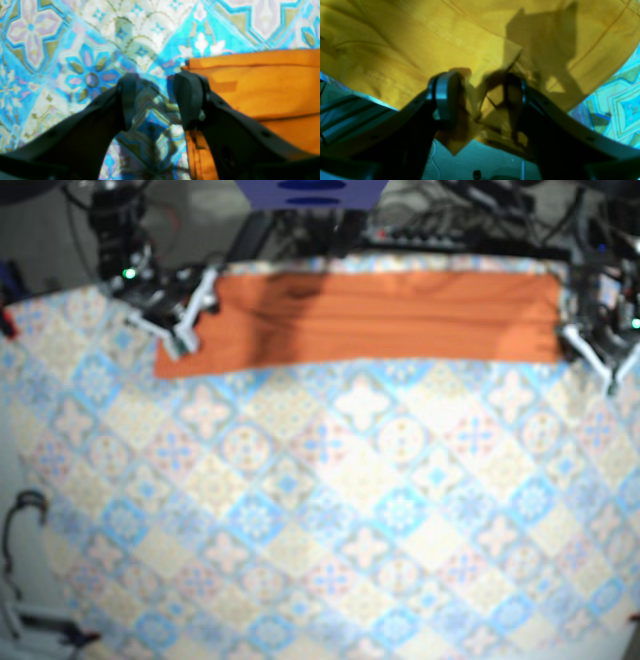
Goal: Fold the T-shirt properly
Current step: 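Open both grippers and release the folded shirt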
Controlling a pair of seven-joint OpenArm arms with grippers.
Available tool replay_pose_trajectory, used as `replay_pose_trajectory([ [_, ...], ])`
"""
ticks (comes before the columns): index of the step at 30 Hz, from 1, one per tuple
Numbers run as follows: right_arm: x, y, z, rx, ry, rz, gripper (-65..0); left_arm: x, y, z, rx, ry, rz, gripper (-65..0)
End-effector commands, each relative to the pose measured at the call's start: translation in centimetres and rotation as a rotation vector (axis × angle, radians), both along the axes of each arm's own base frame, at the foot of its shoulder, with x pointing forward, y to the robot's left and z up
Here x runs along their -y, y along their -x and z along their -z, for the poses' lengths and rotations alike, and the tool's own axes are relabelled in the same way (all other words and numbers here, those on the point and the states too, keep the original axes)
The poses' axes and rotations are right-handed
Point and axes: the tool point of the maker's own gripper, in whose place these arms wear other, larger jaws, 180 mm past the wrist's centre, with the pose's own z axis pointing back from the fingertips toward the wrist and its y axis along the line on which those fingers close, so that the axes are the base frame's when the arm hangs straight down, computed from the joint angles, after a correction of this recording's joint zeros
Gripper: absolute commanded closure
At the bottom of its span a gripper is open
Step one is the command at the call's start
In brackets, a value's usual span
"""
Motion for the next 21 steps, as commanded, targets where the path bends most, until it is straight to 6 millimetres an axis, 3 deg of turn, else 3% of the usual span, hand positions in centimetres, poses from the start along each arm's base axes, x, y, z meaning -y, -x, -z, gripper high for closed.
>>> replay_pose_trajectory([
  [1, 0.1, -0.6, -0.7, 0.025, -0.002, -0.003, -30.1, -1.1, -0.7, -1.2, 0.030, -0.026, 0.002, -28.8],
  [5, 0.0, -0.7, -0.9, 0.033, -0.003, -0.005, -30.1, -1.1, -0.4, -1.1, 0.024, -0.026, 0.003, -28.8],
  [13, -0.5, -1.8, -3.2, 0.083, 0.008, -0.032, -30.1, -1.0, -0.2, -0.9, 0.019, -0.023, 0.002, -28.8],
  [21, -0.7, -2.1, -3.7, 0.103, 0.004, -0.037, -30.1, -1.0, -0.2, -0.9, 0.019, -0.023, 0.002, -28.8],
])
